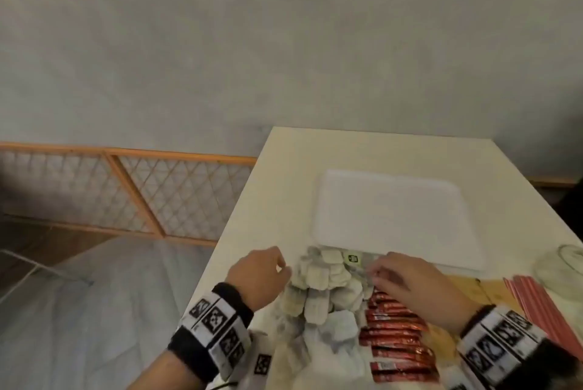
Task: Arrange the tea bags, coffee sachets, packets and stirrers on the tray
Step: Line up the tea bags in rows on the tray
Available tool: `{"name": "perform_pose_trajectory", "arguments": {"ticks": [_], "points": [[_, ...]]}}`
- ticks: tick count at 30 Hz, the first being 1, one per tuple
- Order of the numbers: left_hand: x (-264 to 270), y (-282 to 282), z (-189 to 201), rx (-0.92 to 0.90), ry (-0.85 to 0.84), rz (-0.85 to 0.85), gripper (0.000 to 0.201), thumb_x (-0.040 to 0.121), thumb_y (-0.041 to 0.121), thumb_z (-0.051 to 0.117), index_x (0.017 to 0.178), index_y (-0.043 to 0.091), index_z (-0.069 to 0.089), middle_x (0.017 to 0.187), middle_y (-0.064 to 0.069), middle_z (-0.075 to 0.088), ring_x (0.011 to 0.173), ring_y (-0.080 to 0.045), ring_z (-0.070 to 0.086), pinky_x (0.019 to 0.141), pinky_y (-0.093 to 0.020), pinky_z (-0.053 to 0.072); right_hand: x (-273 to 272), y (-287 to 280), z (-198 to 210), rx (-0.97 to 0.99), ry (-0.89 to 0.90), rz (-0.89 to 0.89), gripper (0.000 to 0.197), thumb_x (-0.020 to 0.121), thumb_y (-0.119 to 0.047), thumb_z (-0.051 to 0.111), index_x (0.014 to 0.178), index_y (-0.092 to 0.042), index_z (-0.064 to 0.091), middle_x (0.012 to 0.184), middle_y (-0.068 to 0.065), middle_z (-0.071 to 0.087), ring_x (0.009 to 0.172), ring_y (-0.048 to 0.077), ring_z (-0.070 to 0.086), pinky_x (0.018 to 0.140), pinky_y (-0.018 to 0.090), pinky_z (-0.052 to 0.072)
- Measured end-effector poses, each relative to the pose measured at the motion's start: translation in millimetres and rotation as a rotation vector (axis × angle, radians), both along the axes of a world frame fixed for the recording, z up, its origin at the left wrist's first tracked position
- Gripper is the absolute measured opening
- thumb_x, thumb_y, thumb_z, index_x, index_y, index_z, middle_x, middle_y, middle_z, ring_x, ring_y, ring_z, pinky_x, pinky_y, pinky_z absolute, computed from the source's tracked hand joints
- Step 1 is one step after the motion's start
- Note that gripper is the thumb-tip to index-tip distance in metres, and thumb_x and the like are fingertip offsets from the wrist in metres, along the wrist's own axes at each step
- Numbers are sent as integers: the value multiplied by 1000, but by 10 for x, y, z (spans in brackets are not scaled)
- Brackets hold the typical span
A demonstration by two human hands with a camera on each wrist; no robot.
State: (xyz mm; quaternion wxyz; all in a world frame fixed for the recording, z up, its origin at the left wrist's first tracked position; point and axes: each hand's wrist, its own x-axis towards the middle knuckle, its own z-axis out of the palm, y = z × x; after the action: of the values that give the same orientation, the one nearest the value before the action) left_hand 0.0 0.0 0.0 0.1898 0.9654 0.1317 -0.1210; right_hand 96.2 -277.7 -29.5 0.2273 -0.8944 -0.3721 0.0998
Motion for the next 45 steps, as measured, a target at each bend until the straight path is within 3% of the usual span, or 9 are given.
{"name": "perform_pose_trajectory", "arguments": {"ticks": [5, 9, 12, 16, 22, 26, 37, 41, 45], "points": [[447, -173, -153, -166, 45, 106, 61, 88, 53, 59, 134, 14, 46, 133, -6, 54, 117, -22, 54, 92, -30, 44, 166, 413, -56, 43, 12, -59, 25, 90, -50, 58, 114, -45, 58, 94, -18, 53, 76, 0, 56, 73, 24, 47], [560, -312, -195, -242, 149, 115, 74, 81, 54, 68, 135, 9, 45, 130, -7, 55, 108, -20, 56, 80, -26, 44, 166, 552, -129, -107, 25, -158, 44, 86, -64, 53, 119, -35, 52, 101, -16, 57, 84, 3, 56, 74, 27, 46], [618, -341, -199, -258, 137, 102, 55, 85, 43, 69, 126, 10, 52, 108, -2, 55, 91, -14, 51, 66, -20, 42, 140, 653, -153, -183, 35, -236, 46, 88, -64, 50, 106, -22, 58, 92, -8, 62, 84, 12, 59, 70, 30, 46], [665, -357, -249, -297, 115, 89, 23, 85, 35, 70, 82, 20, 52, 84, 5, 53, 83, -14, 53, 61, -18, 42, 175, 730, -254, -160, 129, -219, 55, 89, -57, 53, 59, -11, 52, 54, 1, 44, 48, 17, 42, 51, 34, 37], [719, -374, -360, -354, 60, 73, 24, 78, 25, 76, 66, 19, 57, 64, 8, 55, 63, -8, 53, 50, -16, 35, 215, 769, -303, -113, 254, -252, 29, 89, -37, 64, 76, -15, 49, 72, 3, 49, 65, 16, 44, 60, 31, 35], [714, -338, -389, -410, -10, 58, 33, 76, 30, 80, 102, 19, 64, 100, 3, 63, 94, -13, 59, 73, -20, 42, 216, 714, -306, 52, 314, -267, 19, 86, -30, 70, 90, -17, 58, 85, -2, 60, 74, 13, 54, 70, 26, 45], [812, -242, -299, -780, -347, 195, 34, 80, 2, 73, 112, 11, 64, 93, 6, 61, 79, -4, 58, 69, -7, 45, 325, 284, 205, 447, 417, -188, 13, 83, -19, 76, 93, -20, 68, 88, -2, 71, 80, 8, 66, 76, 19, 50], [929, -494, -184, -969, -335, 249, 30, 89, 6, 63, 118, 14, 62, 115, -3, 62, 101, -14, 61, 78, -17, 51, 360, 382, 356, 504, 498, -83, 15, 84, -14, 74, 98, -14, 68, 95, 2, 73, 89, 14, 67, 84, 26, 52], [975, -711, -140, -1354, -232, 384, 27, 95, 2, 55, 120, 12, 57, 115, -12, 62, 96, -22, 64, 80, -29, 55, 445, 395, 286, 480, 412, -177, 15, 84, -12, 73, 97, -20, 69, 95, 3, 71, 81, 10, 64, 78, 25, 52]]}}
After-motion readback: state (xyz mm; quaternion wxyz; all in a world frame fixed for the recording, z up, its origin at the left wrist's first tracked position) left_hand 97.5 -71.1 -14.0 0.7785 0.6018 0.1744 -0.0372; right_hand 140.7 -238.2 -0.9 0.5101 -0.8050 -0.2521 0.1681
